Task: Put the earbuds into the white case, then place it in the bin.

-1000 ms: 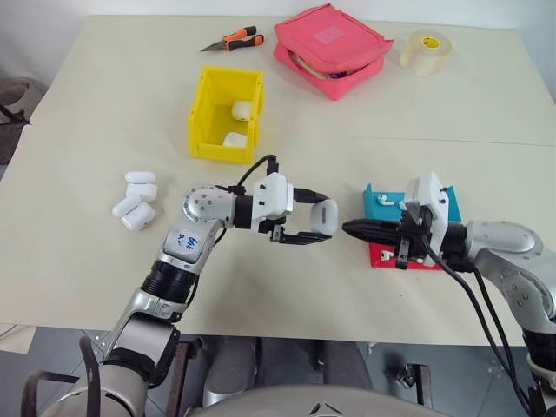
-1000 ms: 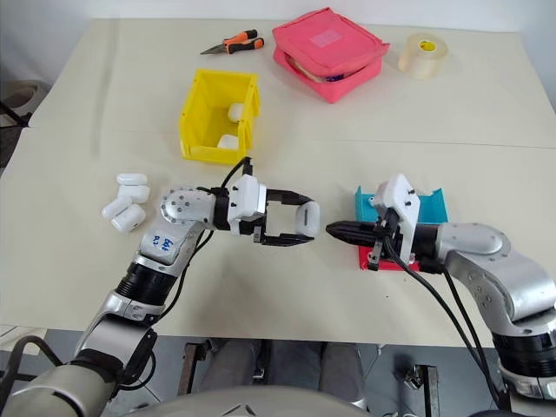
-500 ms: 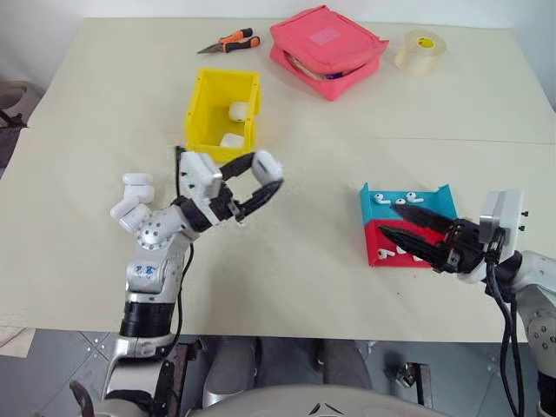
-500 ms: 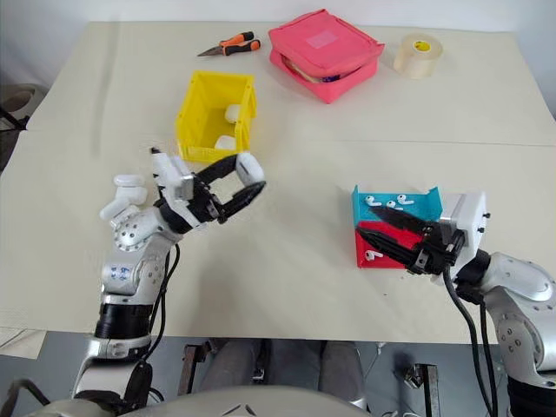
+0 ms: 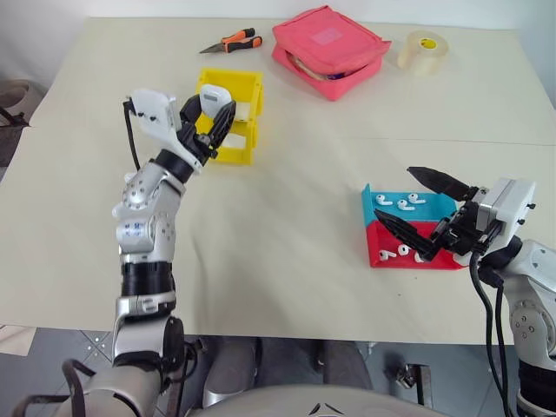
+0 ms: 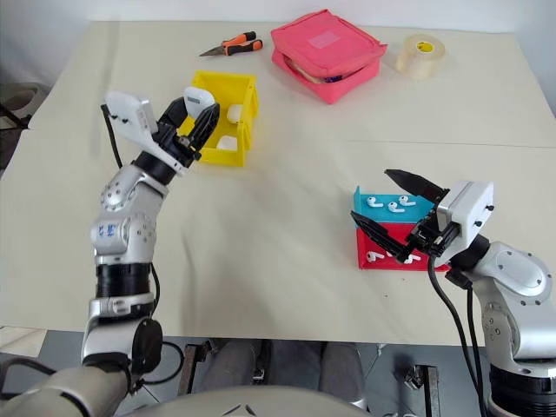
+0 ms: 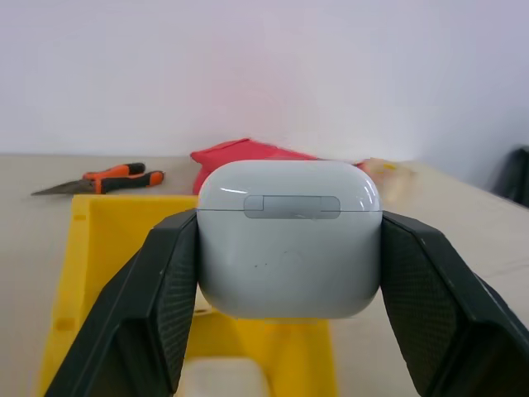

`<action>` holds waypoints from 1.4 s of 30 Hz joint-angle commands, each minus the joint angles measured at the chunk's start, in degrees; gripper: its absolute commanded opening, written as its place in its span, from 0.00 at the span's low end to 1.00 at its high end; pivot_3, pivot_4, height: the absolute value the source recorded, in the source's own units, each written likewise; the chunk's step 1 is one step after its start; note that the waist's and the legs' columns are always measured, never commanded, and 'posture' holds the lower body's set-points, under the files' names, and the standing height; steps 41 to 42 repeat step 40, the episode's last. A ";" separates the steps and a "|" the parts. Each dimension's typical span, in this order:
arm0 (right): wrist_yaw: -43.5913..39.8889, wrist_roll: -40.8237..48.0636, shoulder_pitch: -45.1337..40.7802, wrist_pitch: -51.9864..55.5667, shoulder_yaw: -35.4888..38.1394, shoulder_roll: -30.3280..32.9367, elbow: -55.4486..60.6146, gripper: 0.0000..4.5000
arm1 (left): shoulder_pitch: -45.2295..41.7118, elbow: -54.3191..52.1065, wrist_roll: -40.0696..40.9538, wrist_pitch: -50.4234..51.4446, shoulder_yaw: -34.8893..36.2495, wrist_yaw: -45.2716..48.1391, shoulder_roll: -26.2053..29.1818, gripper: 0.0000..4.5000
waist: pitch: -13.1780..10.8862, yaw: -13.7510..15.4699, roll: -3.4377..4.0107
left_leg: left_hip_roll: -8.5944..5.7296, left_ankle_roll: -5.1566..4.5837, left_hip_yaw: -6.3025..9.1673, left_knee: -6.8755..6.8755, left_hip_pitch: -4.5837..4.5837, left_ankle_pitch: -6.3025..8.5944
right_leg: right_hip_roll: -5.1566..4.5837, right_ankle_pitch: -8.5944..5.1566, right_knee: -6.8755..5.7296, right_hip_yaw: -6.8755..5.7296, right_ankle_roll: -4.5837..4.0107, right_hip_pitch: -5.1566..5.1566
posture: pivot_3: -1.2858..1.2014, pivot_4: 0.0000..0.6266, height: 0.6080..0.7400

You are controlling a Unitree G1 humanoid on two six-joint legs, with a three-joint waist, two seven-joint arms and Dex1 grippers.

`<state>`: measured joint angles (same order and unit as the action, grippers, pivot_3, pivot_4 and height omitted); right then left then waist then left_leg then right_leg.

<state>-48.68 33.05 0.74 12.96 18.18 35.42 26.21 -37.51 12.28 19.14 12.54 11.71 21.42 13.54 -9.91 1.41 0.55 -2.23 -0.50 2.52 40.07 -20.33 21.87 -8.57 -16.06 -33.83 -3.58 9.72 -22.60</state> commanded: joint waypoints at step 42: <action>-10.49 -0.99 -0.77 -2.96 1.48 8.42 -8.99 1.00 | 23.09 -22.37 4.66 -5.93 -4.98 34.47 20.07 0.99 | -0.05 -0.07 -0.08 | 0.14 0.03 0.00 0.03 0.08 0.00 | -0.03 0.00 -0.04 -0.02 -0.01 0.03 | 0.52 0.24 1.00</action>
